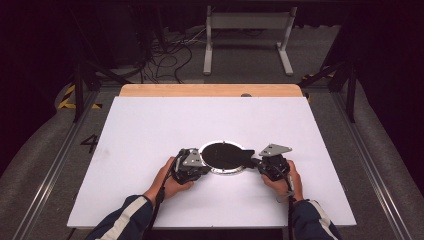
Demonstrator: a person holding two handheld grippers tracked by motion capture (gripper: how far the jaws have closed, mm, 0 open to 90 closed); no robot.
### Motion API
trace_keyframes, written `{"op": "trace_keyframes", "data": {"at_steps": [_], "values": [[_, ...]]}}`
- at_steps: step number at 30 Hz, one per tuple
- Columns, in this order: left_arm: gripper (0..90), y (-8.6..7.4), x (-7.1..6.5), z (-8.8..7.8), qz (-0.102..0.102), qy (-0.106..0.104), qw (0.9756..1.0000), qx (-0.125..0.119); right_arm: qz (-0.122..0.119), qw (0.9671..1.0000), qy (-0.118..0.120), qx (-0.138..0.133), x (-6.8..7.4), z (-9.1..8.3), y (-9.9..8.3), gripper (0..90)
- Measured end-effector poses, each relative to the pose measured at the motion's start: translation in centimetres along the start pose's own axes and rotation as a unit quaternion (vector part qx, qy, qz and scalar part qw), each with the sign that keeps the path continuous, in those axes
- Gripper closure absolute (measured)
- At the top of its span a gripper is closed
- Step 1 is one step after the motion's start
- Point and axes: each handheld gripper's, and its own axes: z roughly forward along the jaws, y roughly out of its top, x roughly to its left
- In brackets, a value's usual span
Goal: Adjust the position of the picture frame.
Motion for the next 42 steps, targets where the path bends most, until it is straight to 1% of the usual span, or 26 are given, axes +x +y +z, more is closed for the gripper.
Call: {"op": "trace_keyframes", "data": {"at_steps": [6,7,9,11,16,18,19,20,22,24,25,27,29,30,31,34,35,36,37,41,42], "values": [[89.9,-0.4,0.9,-0.4,-0.007,0.012,0.9999,0.000,-0.011,0.9998,0.015,0.001,1.0,-0.4,-0.3,90.0],[89.9,-0.5,0.9,-0.4,-0.012,0.012,0.9998,-0.001,-0.013,0.9998,0.016,0.001,1.3,-0.5,-0.4,90.0],[89.9,-0.6,1.2,-0.5,-0.014,0.016,0.9998,0.000,-0.017,0.9997,0.018,0.002,1.7,-0.6,-0.4,90.0],[89.9,-0.7,1.4,-0.5,-0.024,0.019,0.9995,-0.004,-0.019,0.9996,0.021,0.001,2.0,-0.6,-0.4,90.0],[89.9,-0.8,1.7,-0.5,-0.031,0.021,0.9993,-0.008,-0.023,0.9993,0.028,0.002,2.3,-0.7,-0.4,90.0],[90.0,-0.8,1.6,-0.6,-0.031,0.020,0.9993,-0.007,-0.027,0.9992,0.031,0.004,2.2,-0.8,-0.3,90.0],[90.0,-0.8,1.6,-0.6,-0.030,0.016,0.9994,-0.007,-0.032,0.9990,0.032,0.000,2.0,-1.0,-0.2,90.0],[90.0,-0.7,1.5,-0.5,-0.034,0.008,0.9994,-0.009,-0.032,0.9992,0.024,-0.007,1.9,-1.2,0.0,90.0],[90.0,-0.5,1.1,-0.4,-0.031,0.003,0.9995,-0.010,-0.034,0.9992,0.006,-0.020,1.3,-1.5,0.3,90.0],[90.0,-0.2,0.7,-0.2,-0.027,-0.011,0.9994,-0.015,-0.019,0.9992,-0.011,-0.033,0.4,-1.5,0.6,90.0],[90.0,-0.1,0.4,0.0,-0.024,-0.016,0.9995,-0.014,-0.010,0.9991,-0.017,-0.038,0.0,-1.3,0.6,90.0],[90.0,0.2,-0.3,0.4,-0.012,-0.028,0.9995,-0.009,-0.005,0.9987,-0.032,-0.039,-0.6,-0.7,0.8,90.0],[90.0,0.4,-0.7,0.6,-0.005,-0.033,0.9994,-0.009,0.002,0.9985,-0.038,-0.040,-1.0,-0.1,1.0,90.0],[90.0,0.5,-0.8,0.6,0.000,-0.034,0.9994,-0.008,0.002,0.9985,-0.040,-0.037,-1.1,0.2,1.0,90.0],[90.0,0.6,-1.0,0.7,0.000,-0.036,0.9993,-0.010,0.000,0.9985,-0.043,-0.034,-1.1,0.5,1.0,90.0],[90.0,0.7,-1.1,0.8,-0.002,-0.034,0.9994,-0.009,0.003,0.9985,-0.044,-0.032,-1.2,0.9,1.1,90.0],[90.0,0.7,-1.1,0.8,-0.004,-0.031,0.9995,-0.008,0.000,0.9987,-0.041,-0.030,-1.2,1.1,1.1,90.0],[90.0,0.7,-1.1,0.8,0.001,-0.027,0.9996,-0.007,-0.003,0.9992,-0.030,-0.026,-1.1,1.3,1.1,90.0],[90.0,0.8,-1.1,0.9,0.002,-0.025,0.9996,-0.008,-0.009,0.9993,-0.030,-0.019,-1.1,1.5,1.1,90.0],[90.0,0.8,-1.0,0.9,-0.003,-0.027,0.9996,-0.009,-0.014,0.9996,-0.016,-0.017,-1.2,1.4,1.1,90.0],[90.0,0.8,-0.9,1.0,-0.001,-0.026,0.9996,-0.008,-0.017,0.9996,-0.015,-0.016,-1.2,1.4,1.1,90.0]]}}
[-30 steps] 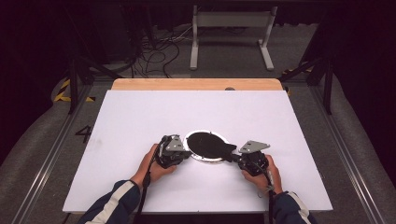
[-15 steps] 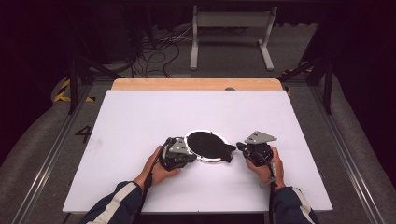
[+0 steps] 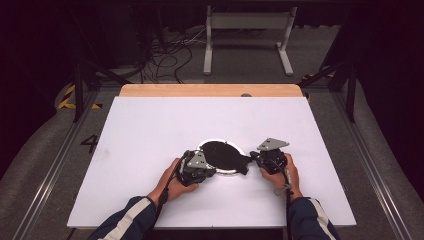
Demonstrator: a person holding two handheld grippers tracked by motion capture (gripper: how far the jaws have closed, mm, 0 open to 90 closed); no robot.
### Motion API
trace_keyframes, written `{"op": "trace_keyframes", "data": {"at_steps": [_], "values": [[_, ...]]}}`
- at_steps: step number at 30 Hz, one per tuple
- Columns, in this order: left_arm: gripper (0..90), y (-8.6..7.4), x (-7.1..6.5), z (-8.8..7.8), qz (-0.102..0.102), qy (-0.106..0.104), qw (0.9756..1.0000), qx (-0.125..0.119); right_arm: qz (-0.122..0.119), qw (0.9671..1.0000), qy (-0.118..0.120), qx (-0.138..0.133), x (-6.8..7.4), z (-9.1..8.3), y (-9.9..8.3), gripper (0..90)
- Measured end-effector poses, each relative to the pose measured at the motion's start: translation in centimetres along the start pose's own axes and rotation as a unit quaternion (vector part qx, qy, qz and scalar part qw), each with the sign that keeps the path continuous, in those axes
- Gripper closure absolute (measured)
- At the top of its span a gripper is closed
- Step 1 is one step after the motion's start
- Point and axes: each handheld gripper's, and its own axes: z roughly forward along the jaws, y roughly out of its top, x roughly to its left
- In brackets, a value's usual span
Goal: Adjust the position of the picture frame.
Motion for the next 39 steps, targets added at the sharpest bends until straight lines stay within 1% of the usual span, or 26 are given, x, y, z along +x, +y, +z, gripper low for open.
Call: {"op": "trace_keyframes", "data": {"at_steps": [1,2,5,6,9,10,13,14,16,18,19,22,24,25,26,27,28,29,30,31,32,33,34,35,37,39], "values": [[90.0,0.0,0.0,0.0,0.000,0.000,1.0000,0.000,0.000,1.0000,0.000,0.000,0.0,0.0,0.0,90.0],[90.0,0.1,0.0,0.1,-0.003,0.002,1.0000,-0.002,-0.005,1.0000,0.004,0.003,0.1,0.0,0.0,90.0],[90.0,0.1,0.1,0.1,-0.004,-0.001,1.0000,-0.003,-0.005,1.0000,0.005,0.004,0.1,-0.1,0.0,90.0],[90.0,0.1,0.2,0.0,0.001,0.000,1.0000,0.000,-0.003,1.0000,0.006,0.005,0.1,-0.1,0.0,90.0],[90.0,0.0,0.4,-0.1,0.003,0.010,0.9999,0.002,0.005,0.9998,0.017,0.005,0.2,-0.3,-0.2,90.0],[90.0,-0.1,0.5,-0.2,0.000,0.014,0.9999,0.005,0.005,0.9998,0.019,0.005,0.3,-0.4,-0.3,90.0],[89.9,-0.2,1.0,-0.4,0.000,0.019,0.9998,0.005,-0.002,0.9997,0.024,0.005,1.0,-0.9,-0.7,90.0],[90.0,-0.2,1.2,-0.4,0.004,0.020,0.9998,0.005,0.000,0.9997,0.026,0.004,1.3,-1.0,-0.8,90.0],[90.0,-0.2,1.5,-0.5,0.002,0.020,0.9998,0.007,0.002,0.9996,0.029,0.003,1.7,-1.3,-1.1,90.0],[90.0,-0.1,1.8,-0.5,0.009,0.030,0.9994,0.011,-0.003,0.9996,0.029,0.005,2.2,-1.5,-1.2,90.0],[90.0,-0.1,2.1,-0.4,0.009,0.034,0.9993,0.011,-0.004,0.9996,0.028,0.005,2.4,-1.6,-1.2,90.0],[90.0,-0.2,2.9,-0.3,-0.016,0.026,0.9995,0.003,-0.006,0.9997,0.024,0.009,3.0,-1.9,-1.3,90.0],[90.0,-0.3,3.2,-0.4,-0.033,0.023,0.9992,-0.005,0.001,0.9996,0.028,0.011,3.5,-2.0,-1.3,90.0],[90.0,-0.3,3.2,-0.4,-0.033,0.023,0.9992,-0.005,0.001,0.9996,0.028,0.011,3.5,-2.0,-1.3,90.0],[90.0,-0.5,3.3,-0.5,-0.045,0.020,0.9987,-0.008,0.000,0.9996,0.026,0.010,3.8,-2.1,-1.4,90.0],[90.0,-0.6,3.4,-0.6,-0.051,0.016,0.9985,-0.014,0.003,0.9996,0.025,0.011,4.3,-2.2,-1.4,90.0],[90.0,-0.7,3.6,-0.9,-0.061,0.007,0.9979,-0.019,0.008,0.9994,0.032,0.011,4.6,-2.2,-1.4,90.0],[90.0,-0.8,3.5,-1.0,-0.062,0.010,0.9979,-0.018,0.012,0.9990,0.042,0.010,5.1,-2.3,-1.4,90.0],[90.0,-0.9,3.5,-1.1,-0.059,0.009,0.9982,-0.013,-0.003,0.9995,0.030,0.012,5.9,-2.3,-1.3,90.0],[90.0,-0.9,3.5,-1.1,-0.057,0.006,0.9983,-0.011,-0.003,0.9995,0.030,0.012,5.9,-2.3,-1.3,90.0],[89.9,-1.0,3.5,-1.2,-0.056,0.006,0.9983,-0.008,-0.009,0.9994,0.029,0.014,6.1,-2.3,-1.2,90.0],[89.8,-1.0,3.3,-1.2,-0.055,0.010,0.9984,-0.002,-0.012,0.9993,0.033,0.015,6.1,-2.3,-1.2,90.0],[89.6,-1.1,3.2,-1.2,-0.049,0.010,0.9987,0.000,-0.010,0.9991,0.038,0.012,6.1,-2.3,-1.3,90.0],[88.9,-1.2,3.1,-1.3,-0.048,0.010,0.9988,0.000,-0.009,0.9991,0.041,0.011,6.0,-2.3,-1.3,90.0],[88.7,-1.3,3.0,-1.4,-0.049,0.008,0.9987,0.001,-0.010,0.9991,0.041,0.010,6.0,-2.3,-1.3,90.0],[88.5,-1.3,2.8,-1.5,-0.045,0.012,0.9989,0.004,-0.013,0.9991,0.040,0.010,6.1,-2.3,-1.3,90.0]]}}
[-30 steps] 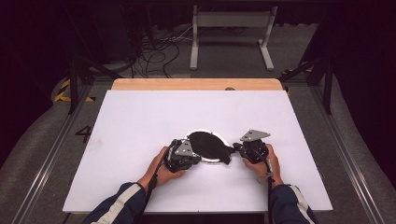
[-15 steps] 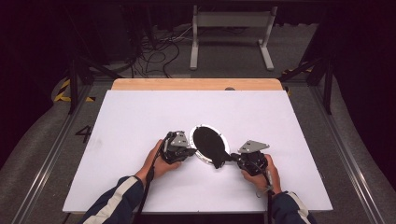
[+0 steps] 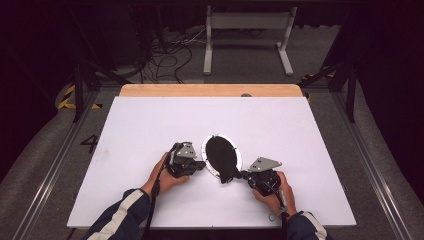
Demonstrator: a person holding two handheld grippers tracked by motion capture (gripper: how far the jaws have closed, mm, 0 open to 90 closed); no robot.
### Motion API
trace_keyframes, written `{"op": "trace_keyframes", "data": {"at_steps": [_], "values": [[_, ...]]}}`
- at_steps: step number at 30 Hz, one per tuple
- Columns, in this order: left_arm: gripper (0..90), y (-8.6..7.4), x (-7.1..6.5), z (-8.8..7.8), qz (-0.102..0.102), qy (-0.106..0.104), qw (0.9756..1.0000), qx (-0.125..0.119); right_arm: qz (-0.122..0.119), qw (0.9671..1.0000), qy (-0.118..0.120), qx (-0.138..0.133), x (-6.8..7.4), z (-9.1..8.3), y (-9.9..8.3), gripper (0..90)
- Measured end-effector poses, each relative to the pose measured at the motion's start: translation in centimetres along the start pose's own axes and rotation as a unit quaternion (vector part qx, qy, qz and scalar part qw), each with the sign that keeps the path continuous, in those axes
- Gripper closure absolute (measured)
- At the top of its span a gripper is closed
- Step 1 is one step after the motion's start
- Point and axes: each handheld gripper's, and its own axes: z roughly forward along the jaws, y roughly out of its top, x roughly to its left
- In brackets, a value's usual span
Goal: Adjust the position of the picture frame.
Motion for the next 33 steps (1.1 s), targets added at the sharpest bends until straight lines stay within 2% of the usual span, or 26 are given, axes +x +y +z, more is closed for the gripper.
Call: {"op": "trace_keyframes", "data": {"at_steps": [3,7,11,13,16,19,21,23,25,26,27,28,30,33], "values": [[89.8,0.3,-0.2,0.4,0.012,0.014,0.9998,-0.003,0.001,1.0000,0.009,-0.001,0.2,0.0,0.0,90.0],[89.8,0.7,-0.2,0.8,0.024,0.036,0.9991,-0.006,0.001,1.0000,0.008,0.001,0.2,0.0,0.0,90.0],[89.8,0.8,0.2,1.0,0.022,0.038,0.9990,-0.008,0.001,1.0000,0.010,-0.001,0.3,0.0,0.1,90.0],[89.9,0.9,0.2,1.2,0.022,0.050,0.9985,-0.008,0.006,0.9999,0.014,-0.002,0.4,0.1,0.1,90.0],[90.0,1.0,0.2,1.2,0.014,0.056,0.9983,-0.007,0.017,0.9997,0.015,0.000,0.9,0.2,0.3,90.0],[90.0,0.9,0.2,1.1,0.015,0.054,0.9984,-0.007,0.003,0.9999,0.014,0.001,1.2,0.2,0.3,90.0],[90.0,1.0,0.0,1.0,0.021,0.050,0.9985,-0.001,0.005,0.9998,0.020,-0.001,1.0,0.2,0.2,90.0],[90.0,1.3,-0.3,0.3,0.053,0.069,0.9962,0.005,0.006,0.9997,0.023,-0.004,0.9,0.2,0.2,90.0],[90.0,1.5,-0.2,-1.0,0.052,0.066,0.9963,-0.016,0.001,0.9998,0.020,-0.004,1.0,0.1,0.2,90.0],[90.0,1.5,-0.1,-2.4,0.052,0.078,0.9952,-0.029,-0.007,0.9998,0.018,-0.003,1.0,0.1,0.2,90.0],[90.0,1.4,-0.1,-3.1,0.051,0.081,0.9948,-0.033,-0.009,0.9998,0.020,-0.002,1.0,0.0,0.1,90.0],[90.0,1.4,-0.1,-3.1,0.051,0.081,0.9948,-0.033,-0.009,0.9998,0.020,-0.002,1.0,0.0,0.1,90.0],[90.0,1.0,-0.2,-4.3,0.041,0.082,0.9947,-0.047,-0.006,0.9998,0.019,-0.004,0.8,-0.1,0.0,90.0],[89.7,-0.3,-0.7,-6.1,0.037,0.085,0.9939,-0.059,0.001,0.9998,0.018,-0.012,0.5,-0.8,-0.3,90.0]]}}
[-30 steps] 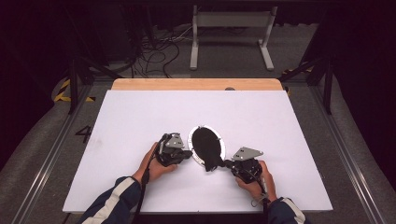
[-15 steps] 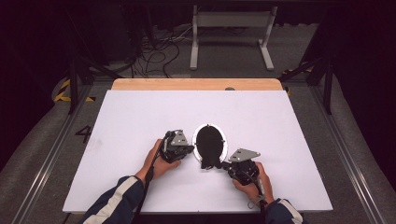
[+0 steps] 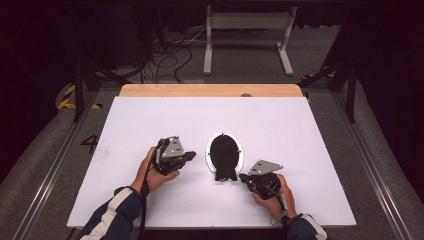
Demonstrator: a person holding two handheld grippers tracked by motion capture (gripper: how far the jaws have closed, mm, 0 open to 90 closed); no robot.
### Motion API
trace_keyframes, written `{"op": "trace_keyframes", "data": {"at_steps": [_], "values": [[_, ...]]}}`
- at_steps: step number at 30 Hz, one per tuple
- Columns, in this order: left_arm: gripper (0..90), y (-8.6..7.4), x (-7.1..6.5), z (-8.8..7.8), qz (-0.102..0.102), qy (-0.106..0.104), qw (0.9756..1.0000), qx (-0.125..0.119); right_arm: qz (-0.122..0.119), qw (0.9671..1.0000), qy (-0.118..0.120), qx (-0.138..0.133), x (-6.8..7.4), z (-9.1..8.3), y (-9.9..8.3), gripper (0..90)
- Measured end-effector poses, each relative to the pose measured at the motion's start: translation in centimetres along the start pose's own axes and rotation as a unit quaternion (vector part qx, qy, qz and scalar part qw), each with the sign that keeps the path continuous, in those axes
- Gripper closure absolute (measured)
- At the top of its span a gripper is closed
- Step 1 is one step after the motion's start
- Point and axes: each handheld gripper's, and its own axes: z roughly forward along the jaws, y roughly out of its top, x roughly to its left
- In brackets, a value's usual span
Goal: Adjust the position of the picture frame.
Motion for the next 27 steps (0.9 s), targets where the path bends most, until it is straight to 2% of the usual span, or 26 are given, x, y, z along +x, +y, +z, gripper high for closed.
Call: {"op": "trace_keyframes", "data": {"at_steps": [1,5,7,8,9,11,14,16,18,20,21,22,25,27], "values": [[89.3,-0.3,0.0,-0.5,0.001,0.000,1.0000,-0.003,0.003,1.0000,0.001,-0.008,-0.2,-0.6,-0.1,90.0],[88.6,-2.2,-0.6,-2.8,-0.022,-0.001,0.9997,-0.009,0.014,0.9995,-0.001,-0.029,-0.7,-2.3,-0.3,90.0],[87.5,-3.4,-1.0,-4.0,-0.019,0.006,0.9998,-0.003,0.015,0.9995,0.001,-0.029,-0.8,-2.6,-0.6,90.0],[87.3,-3.9,-1.2,-4.5,-0.026,0.006,0.9996,-0.004,0.014,0.9995,0.003,-0.026,-0.8,-2.7,-0.8,90.0],[87.2,-5.2,-1.4,-5.7,-0.039,0.008,0.9992,-0.004,0.014,0.9996,0.005,-0.025,-0.8,-2.7,-0.9,90.0],[86.9,-5.8,-1.5,-6.3,-0.041,0.013,0.9991,-0.003,0.013,0.9996,0.007,-0.025,-0.8,-2.7,-0.9,89.5],[86.2,-7.2,-1.6,-8.0,-0.033,0.043,0.9985,-0.003,0.008,0.9996,0.009,-0.025,-0.8,-2.8,-0.7,87.8],[85.0,-8.1,-1.3,-9.0,-0.049,0.052,0.9973,-0.014,0.006,0.9995,0.011,-0.029,-1.0,-2.9,-0.2,86.1],[83.9,-8.7,-1.3,-9.6,-0.055,0.058,0.9967,-0.015,0.012,0.9994,0.024,-0.020,-1.3,-2.7,0.0,85.0],[80.6,-8.9,-1.3,-9.8,-0.052,0.058,0.9969,-0.014,0.012,0.9995,0.026,-0.016,-1.4,-2.6,0.1,84.6],[80.6,-9.1,-1.5,-10.0,-0.051,0.065,0.9966,-0.010,0.013,0.9994,0.028,-0.012,-1.4,-2.4,0.1,84.2],[76.6,-9.4,-1.4,-10.2,-0.052,0.069,0.9962,-0.005,0.011,0.9993,0.035,-0.009,-1.3,-2.2,0.1,82.9],[72.0,-9.8,-1.2,-10.6,-0.062,0.072,0.9953,-0.014,0.007,0.9989,0.046,-0.008,-1.2,-2.0,0.2,81.4],[62.6,-10.4,-0.9,-11.0,-0.079,0.071,0.9941,-0.020,0.008,0.9986,0.053,-0.007,-1.1,-1.9,0.2,79.5]]}}
